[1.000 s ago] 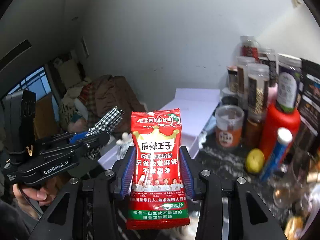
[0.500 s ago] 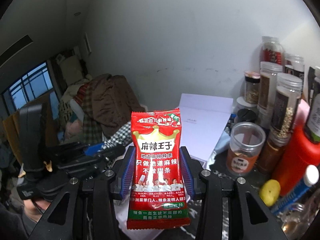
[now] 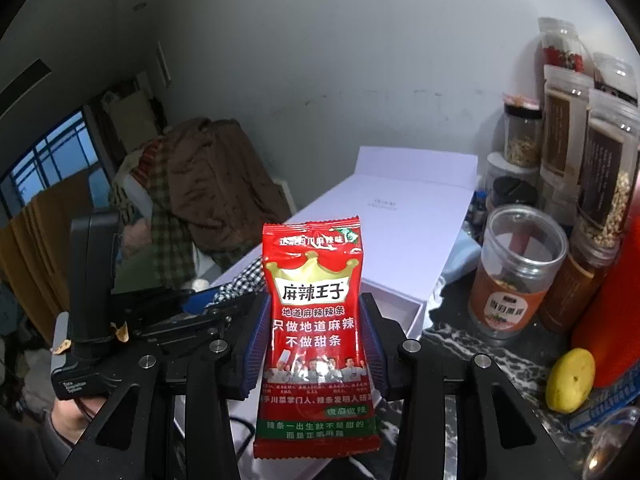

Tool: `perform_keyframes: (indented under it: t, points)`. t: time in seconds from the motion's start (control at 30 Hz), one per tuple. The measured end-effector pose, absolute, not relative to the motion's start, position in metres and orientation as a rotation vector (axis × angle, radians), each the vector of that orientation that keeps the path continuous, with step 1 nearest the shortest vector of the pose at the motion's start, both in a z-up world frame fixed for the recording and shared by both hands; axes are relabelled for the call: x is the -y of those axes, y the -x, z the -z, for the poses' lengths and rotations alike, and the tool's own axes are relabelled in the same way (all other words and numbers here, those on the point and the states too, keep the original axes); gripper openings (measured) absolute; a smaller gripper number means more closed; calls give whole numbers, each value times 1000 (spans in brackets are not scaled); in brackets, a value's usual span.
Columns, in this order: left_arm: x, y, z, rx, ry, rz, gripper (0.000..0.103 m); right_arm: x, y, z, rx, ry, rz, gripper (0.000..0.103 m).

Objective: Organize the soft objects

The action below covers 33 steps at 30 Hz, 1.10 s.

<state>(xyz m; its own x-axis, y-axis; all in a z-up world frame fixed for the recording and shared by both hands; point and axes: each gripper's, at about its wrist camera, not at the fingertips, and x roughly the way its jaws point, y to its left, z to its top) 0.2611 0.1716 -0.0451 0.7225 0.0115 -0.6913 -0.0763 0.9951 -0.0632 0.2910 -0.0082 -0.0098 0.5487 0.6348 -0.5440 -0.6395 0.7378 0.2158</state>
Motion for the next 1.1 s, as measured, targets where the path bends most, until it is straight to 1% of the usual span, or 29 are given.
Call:
perform_keyframes:
  t: [0.23, 0.4, 0.53, 1.1]
  points:
    - [-178, -262, 55, -781, 72, -93, 21, 0, -293, 14, -645, 17, -752, 43]
    - [-189, -266, 69, -831, 116, -97, 21, -17, -294, 26, -664, 59, -752, 43]
    - [-190, -267, 71, -835, 117, -95, 21, -28, -299, 35, -683, 85, -752, 43]
    - [-189, -268, 73, -844, 112, -101, 21, -45, -323, 74, -836, 95, -720, 44]
